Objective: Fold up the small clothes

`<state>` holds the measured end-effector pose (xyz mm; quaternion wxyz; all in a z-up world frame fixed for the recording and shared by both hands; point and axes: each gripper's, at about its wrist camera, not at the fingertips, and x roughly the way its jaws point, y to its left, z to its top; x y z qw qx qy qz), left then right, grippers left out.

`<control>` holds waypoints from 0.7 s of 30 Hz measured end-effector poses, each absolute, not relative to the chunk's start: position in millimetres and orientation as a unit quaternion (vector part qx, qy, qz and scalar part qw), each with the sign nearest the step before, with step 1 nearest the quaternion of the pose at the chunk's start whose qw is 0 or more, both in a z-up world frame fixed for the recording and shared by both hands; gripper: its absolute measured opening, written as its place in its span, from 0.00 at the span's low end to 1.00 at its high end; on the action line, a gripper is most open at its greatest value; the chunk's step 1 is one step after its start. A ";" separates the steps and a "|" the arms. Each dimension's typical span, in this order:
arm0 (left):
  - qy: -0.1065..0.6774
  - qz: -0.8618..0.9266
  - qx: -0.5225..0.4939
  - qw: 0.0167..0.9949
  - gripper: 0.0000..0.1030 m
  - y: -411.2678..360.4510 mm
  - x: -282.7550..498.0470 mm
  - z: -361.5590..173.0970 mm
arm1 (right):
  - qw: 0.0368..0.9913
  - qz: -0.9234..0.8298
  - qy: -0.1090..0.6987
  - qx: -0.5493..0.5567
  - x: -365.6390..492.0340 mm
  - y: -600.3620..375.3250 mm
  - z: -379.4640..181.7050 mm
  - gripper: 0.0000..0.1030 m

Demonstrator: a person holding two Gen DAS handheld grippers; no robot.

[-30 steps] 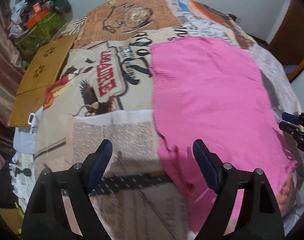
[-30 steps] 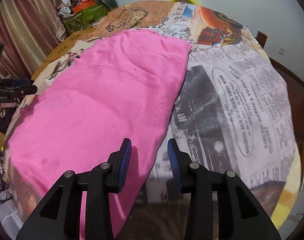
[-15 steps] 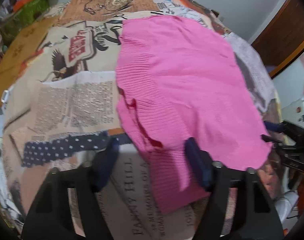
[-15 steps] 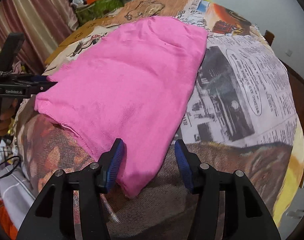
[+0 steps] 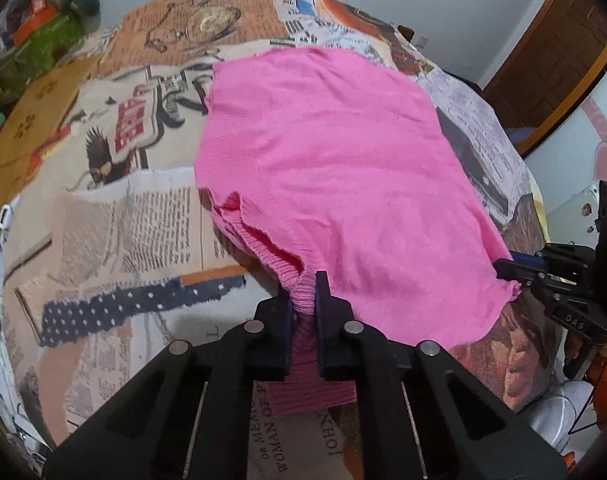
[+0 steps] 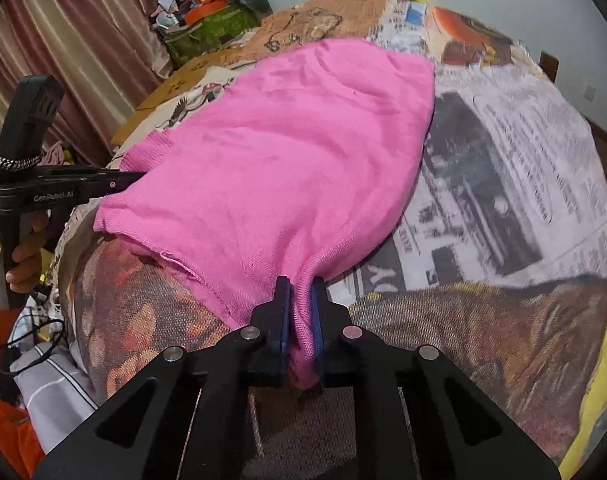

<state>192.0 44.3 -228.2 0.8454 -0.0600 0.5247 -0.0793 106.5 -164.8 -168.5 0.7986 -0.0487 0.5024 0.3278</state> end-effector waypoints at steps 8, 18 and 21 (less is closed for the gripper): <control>0.470 -0.054 -0.045 0.880 0.07 53.1 207.4 -184.8 | 0.830 0.330 0.449 -0.035 123.8 -168.2 -131.5 0.07; 0.443 -0.035 -0.037 0.895 0.07 60.0 259.9 -157.1 | 0.856 0.328 0.398 -0.039 163.2 -158.1 -101.6 0.07; 0.442 -0.030 -0.050 0.895 0.07 66.3 284.3 -155.0 | 0.861 0.325 0.390 -0.041 177.7 -156.4 -99.1 0.07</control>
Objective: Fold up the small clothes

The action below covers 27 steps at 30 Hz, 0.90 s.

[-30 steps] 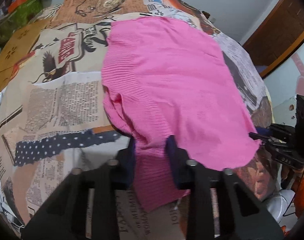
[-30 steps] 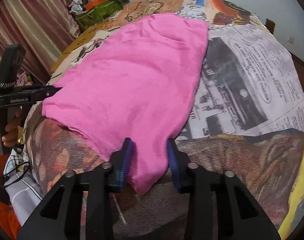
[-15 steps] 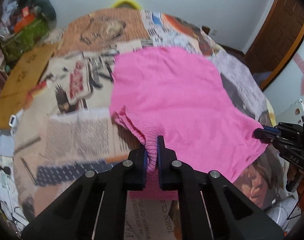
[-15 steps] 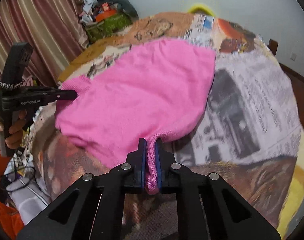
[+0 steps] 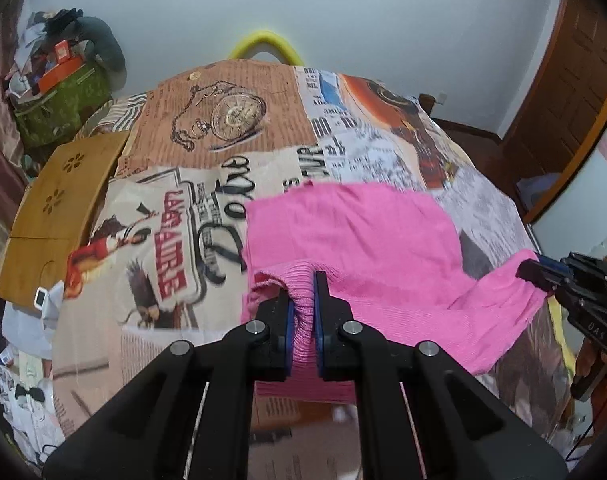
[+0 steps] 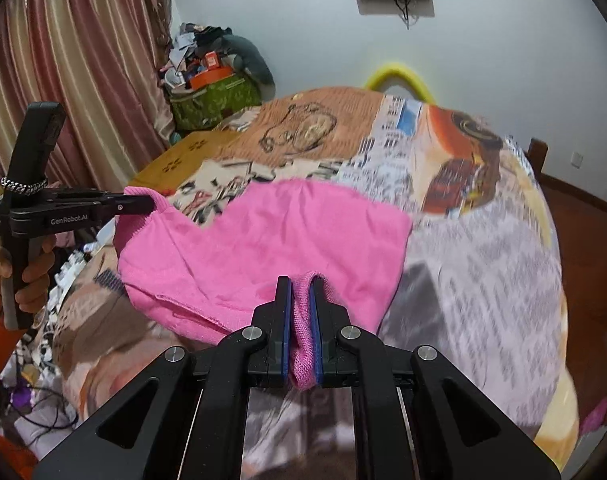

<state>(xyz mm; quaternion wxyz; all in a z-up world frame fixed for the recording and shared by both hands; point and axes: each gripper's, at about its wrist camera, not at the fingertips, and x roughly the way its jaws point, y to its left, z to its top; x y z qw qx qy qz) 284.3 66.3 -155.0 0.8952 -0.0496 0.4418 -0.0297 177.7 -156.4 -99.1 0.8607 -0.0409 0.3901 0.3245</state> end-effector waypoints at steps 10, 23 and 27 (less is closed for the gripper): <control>0.476 -0.007 -0.075 0.876 0.07 83.2 364.5 -185.0 | 0.868 0.301 0.392 -0.054 243.8 -141.3 -106.8 0.07; 0.531 0.009 -0.075 0.844 0.22 97.2 415.6 -250.9 | 0.843 0.267 0.466 -0.026 308.3 -136.2 -168.0 0.12; 0.496 0.027 -0.047 0.867 0.51 97.2 408.0 -227.8 | 0.858 0.249 0.448 -0.027 307.1 -144.5 -157.4 0.33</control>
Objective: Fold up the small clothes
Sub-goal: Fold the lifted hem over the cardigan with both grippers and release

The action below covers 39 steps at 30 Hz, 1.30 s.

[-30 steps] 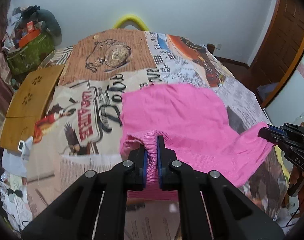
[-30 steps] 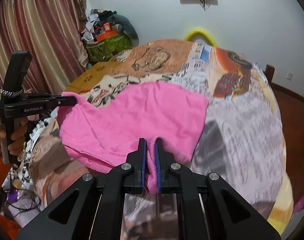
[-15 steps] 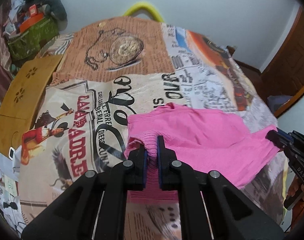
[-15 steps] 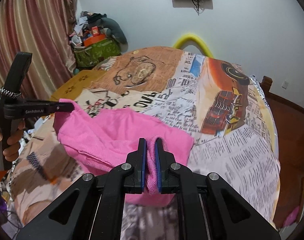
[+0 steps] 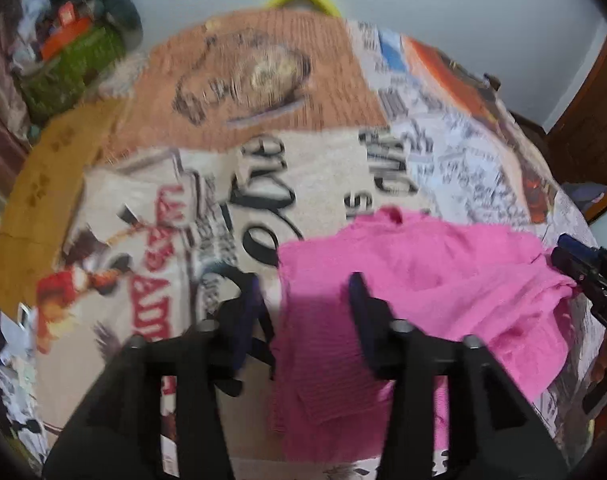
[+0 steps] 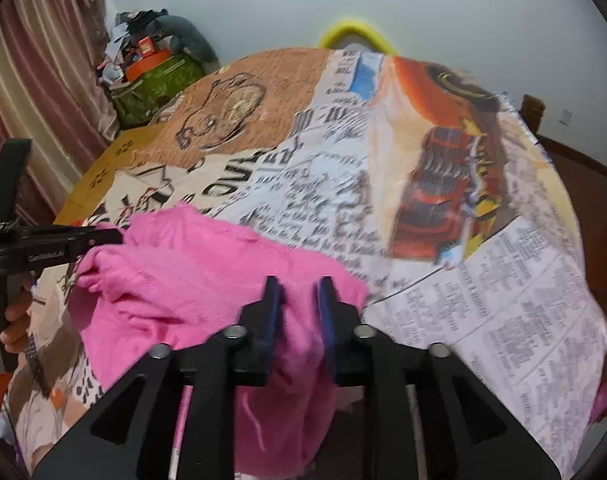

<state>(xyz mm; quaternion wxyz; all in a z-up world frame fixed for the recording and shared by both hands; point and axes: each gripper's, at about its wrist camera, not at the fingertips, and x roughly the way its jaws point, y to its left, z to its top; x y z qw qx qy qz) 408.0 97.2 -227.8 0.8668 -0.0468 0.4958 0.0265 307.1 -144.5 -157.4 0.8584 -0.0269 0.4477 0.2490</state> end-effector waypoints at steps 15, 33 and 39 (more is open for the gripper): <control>0.477 -0.006 0.017 0.879 0.89 61.8 339.7 -209.0 | 0.865 0.302 0.397 -0.052 240.2 -146.0 -118.1 0.41; 0.494 0.028 0.024 0.868 0.89 83.1 405.4 -239.1 | 0.838 0.313 0.441 -0.069 284.3 -114.5 -160.3 0.41; 0.495 0.074 0.029 0.865 0.89 102.9 441.6 -245.5 | 0.843 0.289 0.451 -0.056 309.0 -113.3 -177.2 0.41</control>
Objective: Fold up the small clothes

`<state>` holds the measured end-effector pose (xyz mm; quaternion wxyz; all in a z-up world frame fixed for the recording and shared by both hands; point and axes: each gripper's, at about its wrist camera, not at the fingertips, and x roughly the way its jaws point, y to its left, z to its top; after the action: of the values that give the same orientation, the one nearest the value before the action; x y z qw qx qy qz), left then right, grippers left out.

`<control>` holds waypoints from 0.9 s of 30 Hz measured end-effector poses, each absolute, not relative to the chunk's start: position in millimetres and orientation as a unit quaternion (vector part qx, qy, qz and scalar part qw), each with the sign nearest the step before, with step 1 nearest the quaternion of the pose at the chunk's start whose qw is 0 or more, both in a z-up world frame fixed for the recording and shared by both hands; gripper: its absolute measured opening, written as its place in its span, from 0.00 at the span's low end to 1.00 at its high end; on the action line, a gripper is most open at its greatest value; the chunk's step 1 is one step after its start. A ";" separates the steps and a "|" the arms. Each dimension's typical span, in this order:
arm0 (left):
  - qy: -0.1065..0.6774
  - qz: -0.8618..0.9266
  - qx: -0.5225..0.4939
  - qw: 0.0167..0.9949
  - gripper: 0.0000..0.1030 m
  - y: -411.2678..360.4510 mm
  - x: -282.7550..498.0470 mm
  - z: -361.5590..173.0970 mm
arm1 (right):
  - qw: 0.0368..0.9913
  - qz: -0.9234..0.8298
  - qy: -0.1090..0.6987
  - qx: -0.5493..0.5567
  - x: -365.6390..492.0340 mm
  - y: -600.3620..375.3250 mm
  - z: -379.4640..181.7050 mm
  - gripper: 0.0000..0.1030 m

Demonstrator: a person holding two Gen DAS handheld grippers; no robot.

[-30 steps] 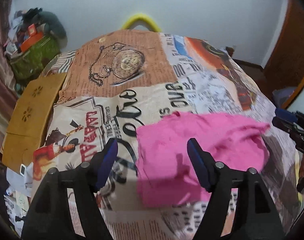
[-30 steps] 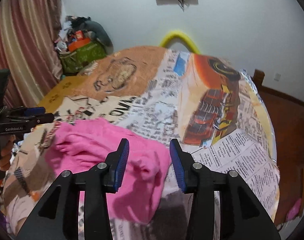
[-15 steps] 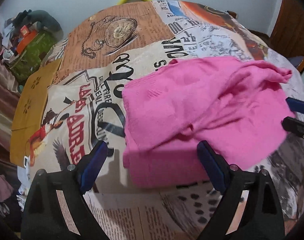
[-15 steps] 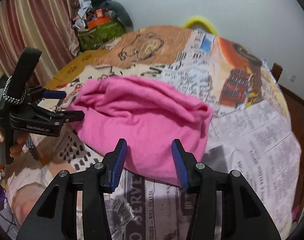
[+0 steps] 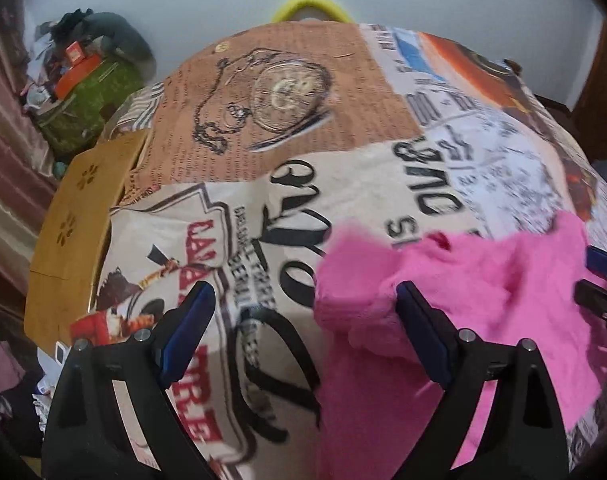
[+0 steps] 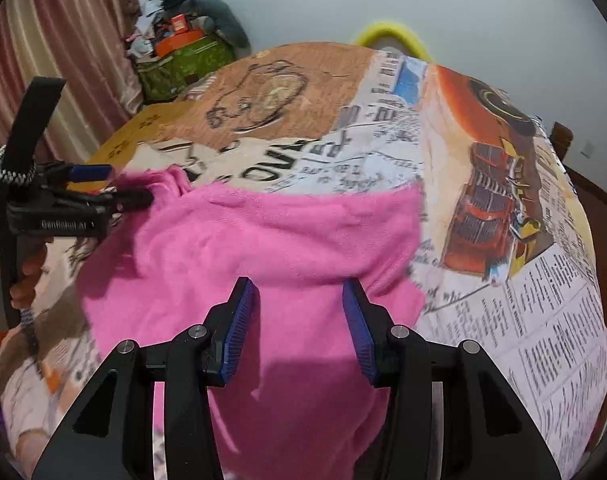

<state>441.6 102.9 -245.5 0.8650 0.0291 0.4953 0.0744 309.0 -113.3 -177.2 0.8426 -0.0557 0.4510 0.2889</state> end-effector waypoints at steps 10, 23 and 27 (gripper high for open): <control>0.471 0.061 0.025 0.880 0.89 102.7 412.8 -223.3 | 0.861 0.278 0.424 -0.039 295.7 -134.0 -156.5 0.41; 0.519 0.053 -0.033 0.852 0.93 131.8 381.4 -276.8 | 0.850 0.281 0.445 -0.041 274.3 -140.5 -179.3 0.41; 0.520 0.064 -0.048 0.850 0.93 152.1 367.4 -273.7 | 0.855 0.270 0.438 -0.068 264.5 -146.7 -177.5 0.41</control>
<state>367.4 152.1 -273.7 0.8504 -0.0484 0.5199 0.0641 264.5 -146.7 -177.5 0.8546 -0.0680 0.4382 0.2703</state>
